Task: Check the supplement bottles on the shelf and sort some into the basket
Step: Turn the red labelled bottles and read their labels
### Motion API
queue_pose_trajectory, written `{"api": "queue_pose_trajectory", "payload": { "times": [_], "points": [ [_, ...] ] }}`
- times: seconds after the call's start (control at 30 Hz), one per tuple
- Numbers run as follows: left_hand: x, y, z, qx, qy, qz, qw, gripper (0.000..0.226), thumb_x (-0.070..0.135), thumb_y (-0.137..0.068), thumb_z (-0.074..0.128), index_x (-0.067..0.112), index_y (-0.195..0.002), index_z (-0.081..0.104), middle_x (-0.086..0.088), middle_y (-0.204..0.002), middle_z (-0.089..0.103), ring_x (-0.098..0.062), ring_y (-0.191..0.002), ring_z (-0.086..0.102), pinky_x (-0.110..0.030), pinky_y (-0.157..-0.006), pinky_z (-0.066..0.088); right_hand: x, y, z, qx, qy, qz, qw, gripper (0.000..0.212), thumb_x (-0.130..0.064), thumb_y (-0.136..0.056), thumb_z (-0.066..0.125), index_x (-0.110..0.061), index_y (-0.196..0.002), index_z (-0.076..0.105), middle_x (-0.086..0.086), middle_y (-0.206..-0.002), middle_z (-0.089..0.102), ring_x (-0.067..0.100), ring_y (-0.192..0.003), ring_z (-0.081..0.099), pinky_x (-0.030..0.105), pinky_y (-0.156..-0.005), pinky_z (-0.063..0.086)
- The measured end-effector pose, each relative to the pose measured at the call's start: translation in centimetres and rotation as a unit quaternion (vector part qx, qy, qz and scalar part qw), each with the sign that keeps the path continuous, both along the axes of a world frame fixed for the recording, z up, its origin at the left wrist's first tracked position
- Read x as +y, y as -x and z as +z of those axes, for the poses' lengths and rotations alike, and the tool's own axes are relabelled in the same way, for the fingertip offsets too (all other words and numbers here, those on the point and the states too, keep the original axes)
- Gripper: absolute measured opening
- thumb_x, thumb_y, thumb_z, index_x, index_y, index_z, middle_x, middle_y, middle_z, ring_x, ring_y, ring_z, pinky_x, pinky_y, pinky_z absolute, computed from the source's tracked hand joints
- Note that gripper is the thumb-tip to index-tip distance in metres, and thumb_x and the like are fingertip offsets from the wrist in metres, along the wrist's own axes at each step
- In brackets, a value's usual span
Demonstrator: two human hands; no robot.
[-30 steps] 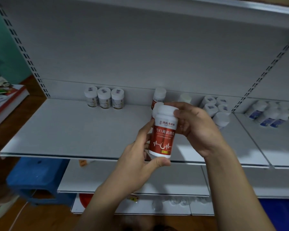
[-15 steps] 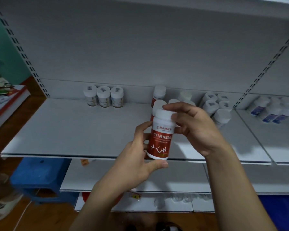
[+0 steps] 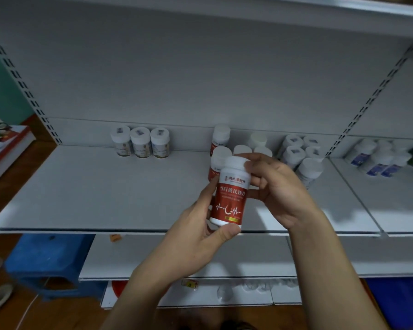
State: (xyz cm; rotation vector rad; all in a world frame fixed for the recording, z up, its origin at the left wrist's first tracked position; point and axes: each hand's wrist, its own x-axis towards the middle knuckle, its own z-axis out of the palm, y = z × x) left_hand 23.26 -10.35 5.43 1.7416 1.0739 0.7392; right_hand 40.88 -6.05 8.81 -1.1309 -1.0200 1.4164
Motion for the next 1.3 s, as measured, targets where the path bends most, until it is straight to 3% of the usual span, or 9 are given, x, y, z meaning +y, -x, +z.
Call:
{"api": "queue_pose_trajectory", "payload": {
  "times": [0.13,0.23,0.4,0.53,0.63,0.83,0.93,1.07,1.3],
  "points": [
    [0.2,-0.4,-0.3,0.005,-0.033,0.016,0.999,0.07,0.045,-0.082,0.069,0.059,-0.13,0.021,0.027,-0.119,0.046,0.017,-0.109,0.047,-0.002,-0.079,0.042,-0.1,0.0,0.0,-0.027,-0.014,-0.017,0.999,0.024,-0.018,-0.071,0.073,-0.015,-0.095,0.07,0.006,-0.093,0.07,0.017,-0.082,0.067,0.03,-0.063,0.055],
    [0.3,-0.7,-0.9,0.022,-0.041,0.055,0.997,0.086,0.05,-0.071,0.078,0.053,-0.138,0.024,0.018,-0.121,0.036,0.02,-0.108,0.041,0.001,-0.082,0.041,-0.2,0.7,0.2,-0.056,-0.027,-0.034,0.997,0.037,-0.026,-0.058,0.078,-0.015,-0.093,0.07,0.002,-0.088,0.069,0.012,-0.079,0.068,0.028,-0.061,0.054],
    [0.4,-0.9,-1.4,-0.007,-0.039,0.089,0.995,0.068,0.039,-0.074,0.079,0.064,-0.115,0.031,0.017,-0.112,0.041,0.015,-0.097,0.049,-0.001,-0.077,0.044,-0.1,1.2,0.1,-0.081,-0.019,-0.064,0.995,0.044,-0.034,-0.058,0.079,-0.015,-0.096,0.071,0.003,-0.089,0.068,0.013,-0.079,0.07,0.028,-0.062,0.053],
    [0.4,-0.6,-1.3,-0.108,0.007,0.094,0.99,0.065,0.025,-0.084,0.071,0.05,-0.131,0.035,0.011,-0.115,0.055,0.003,-0.099,0.06,-0.011,-0.078,0.05,0.0,0.9,0.2,-0.042,-0.02,-0.038,0.998,0.033,-0.033,-0.064,0.074,-0.018,-0.094,0.072,0.002,-0.089,0.071,0.015,-0.08,0.07,0.029,-0.068,0.053],
    [0.2,-0.4,-1.2,-0.146,0.027,0.074,0.986,0.059,0.032,-0.085,0.067,0.048,-0.132,0.035,0.011,-0.114,0.059,-0.005,-0.102,0.064,-0.017,-0.083,0.052,0.1,0.8,0.3,-0.003,-0.02,-0.008,1.0,0.025,-0.024,-0.068,0.07,-0.019,-0.093,0.072,-0.003,-0.086,0.074,0.012,-0.078,0.069,0.024,-0.069,0.054],
    [0.3,0.6,-1.5,-0.13,0.027,0.059,0.989,0.078,0.052,-0.068,0.074,0.057,-0.134,0.032,0.017,-0.118,0.055,-0.007,-0.105,0.065,-0.024,-0.085,0.054,0.0,1.2,0.2,0.011,-0.013,-0.001,1.0,0.024,-0.022,-0.071,0.07,-0.019,-0.095,0.072,-0.001,-0.09,0.073,0.013,-0.08,0.069,0.028,-0.072,0.054],
    [-0.2,0.8,-1.4,-0.105,0.017,0.049,0.993,0.096,0.037,-0.065,0.086,0.057,-0.139,0.027,0.023,-0.117,0.052,-0.009,-0.104,0.063,-0.026,-0.085,0.055,0.3,1.1,-0.1,0.018,-0.002,0.007,1.0,0.025,-0.017,-0.074,0.074,-0.018,-0.099,0.072,0.006,-0.097,0.073,0.021,-0.088,0.067,0.035,-0.079,0.052],
    [-0.3,0.8,-1.1,-0.095,-0.012,0.065,0.993,0.096,0.02,-0.071,0.086,0.058,-0.137,0.027,0.027,-0.112,0.049,-0.005,-0.101,0.059,-0.023,-0.08,0.054,0.5,1.2,-0.2,0.042,0.0,0.02,0.999,0.03,-0.018,-0.073,0.062,-0.014,-0.102,0.07,0.014,-0.1,0.07,0.032,-0.095,0.064,0.037,-0.079,0.051],
    [-0.3,1.3,-1.1,-0.082,-0.026,0.06,0.994,0.092,0.023,-0.076,0.081,0.063,-0.136,0.023,0.019,-0.124,0.047,-0.002,-0.11,0.056,-0.021,-0.084,0.053,0.4,1.4,-0.1,0.038,-0.008,0.035,0.999,0.029,-0.017,-0.072,0.062,-0.014,-0.1,0.069,0.006,-0.091,0.071,0.02,-0.082,0.066,0.027,-0.065,0.054]
  ]
}}
